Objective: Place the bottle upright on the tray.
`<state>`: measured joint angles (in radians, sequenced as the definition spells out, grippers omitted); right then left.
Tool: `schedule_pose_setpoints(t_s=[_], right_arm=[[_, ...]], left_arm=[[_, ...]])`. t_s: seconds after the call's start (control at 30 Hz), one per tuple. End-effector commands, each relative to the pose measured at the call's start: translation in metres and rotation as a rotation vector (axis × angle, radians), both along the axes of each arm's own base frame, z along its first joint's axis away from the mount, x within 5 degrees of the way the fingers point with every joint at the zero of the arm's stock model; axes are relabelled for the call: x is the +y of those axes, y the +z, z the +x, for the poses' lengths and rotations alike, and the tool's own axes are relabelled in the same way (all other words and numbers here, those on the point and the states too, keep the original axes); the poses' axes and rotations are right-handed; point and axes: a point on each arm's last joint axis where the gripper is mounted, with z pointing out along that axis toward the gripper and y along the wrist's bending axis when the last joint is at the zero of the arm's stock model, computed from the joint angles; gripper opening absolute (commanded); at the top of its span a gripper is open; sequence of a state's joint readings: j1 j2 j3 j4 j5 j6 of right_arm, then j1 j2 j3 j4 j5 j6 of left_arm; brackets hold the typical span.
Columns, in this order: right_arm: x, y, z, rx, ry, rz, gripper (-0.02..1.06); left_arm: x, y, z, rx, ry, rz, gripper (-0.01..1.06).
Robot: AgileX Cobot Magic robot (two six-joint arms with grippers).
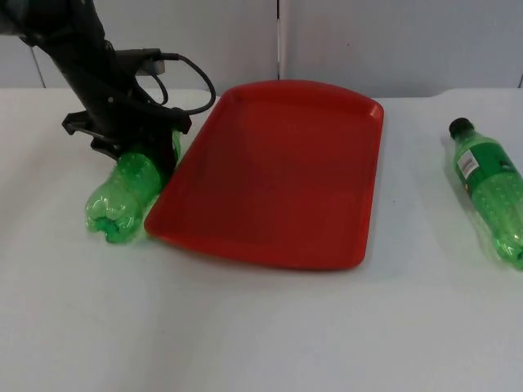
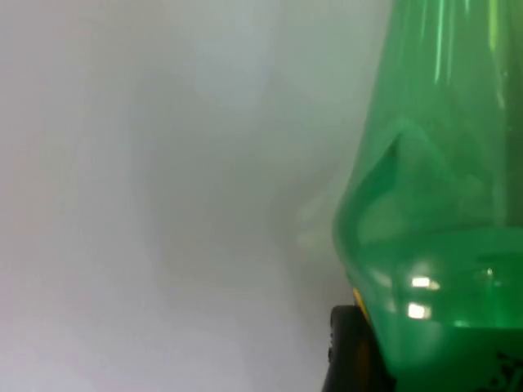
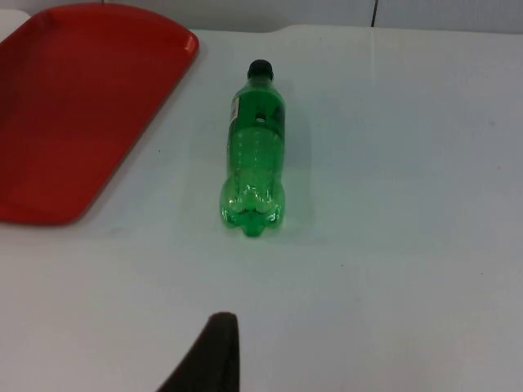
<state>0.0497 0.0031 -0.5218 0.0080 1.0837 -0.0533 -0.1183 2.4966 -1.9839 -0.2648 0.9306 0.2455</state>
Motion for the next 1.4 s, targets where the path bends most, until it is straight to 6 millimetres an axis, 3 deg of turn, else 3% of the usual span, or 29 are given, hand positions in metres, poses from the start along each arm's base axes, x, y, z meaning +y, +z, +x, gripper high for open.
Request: schedule_pose_setpoints(t_s=[0.0, 0.13, 0.23, 0.37, 0.4, 0.57, 0.6, 0.7, 0.77, 0.87, 1.1, 1.37], right_arm=[[0.0, -0.001, 0.0, -0.003, 0.0, -0.003, 1.05], [0.0, -0.001, 0.0, -0.003, 0.0, -0.003, 1.05], [0.0, -0.001, 0.0, -0.003, 0.0, -0.003, 1.05], [0.0, -0.001, 0.0, -0.003, 0.0, -0.003, 1.05], [0.0, -0.001, 0.0, -0.003, 0.0, -0.003, 1.05], [0.0, -0.001, 0.0, -0.003, 0.0, -0.003, 1.05], [0.0, -0.001, 0.0, -0.003, 0.0, -0.003, 1.05], [0.0, -0.001, 0.0, -0.003, 0.0, -0.003, 1.05], [0.0, -0.001, 0.0, -0.003, 0.0, -0.003, 1.05], [0.0, -0.001, 0.0, -0.003, 0.0, -0.003, 1.05], [0.0, -0.001, 0.0, -0.003, 0.0, -0.003, 1.05], [0.0, -0.001, 0.0, -0.003, 0.0, -0.003, 1.05]], left_arm=[[-0.003, 0.003, -0.001, 0.01, 0.015, -0.015, 0.0], [-0.003, 0.008, -0.002, 0.016, 0.011, -0.016, 0.0], [-0.003, 0.023, -0.001, -0.013, 0.012, -0.022, 0.0], [-0.006, 0.066, 0.0, -0.127, 0.004, -0.069, 0.0], [-0.006, 0.066, 0.0, -0.127, 0.004, -0.069, 0.0], [-0.018, 0.136, 0.0, -0.362, -0.011, -0.242, 0.0], [-0.018, 0.136, 0.0, -0.362, -0.011, -0.242, 0.0], [-0.023, 0.178, -0.002, -0.521, -0.001, -0.33, 0.0], [-0.026, 0.188, -0.004, -0.559, -0.01, -0.348, 0.0], [-0.037, 0.221, -0.012, -0.683, -0.042, -0.388, 0.0], [-0.062, 0.252, -0.029, -0.867, 0.052, -0.427, 0.0], [-0.077, 0.255, -0.056, -1.011, 0.079, -0.337, 0.0]])
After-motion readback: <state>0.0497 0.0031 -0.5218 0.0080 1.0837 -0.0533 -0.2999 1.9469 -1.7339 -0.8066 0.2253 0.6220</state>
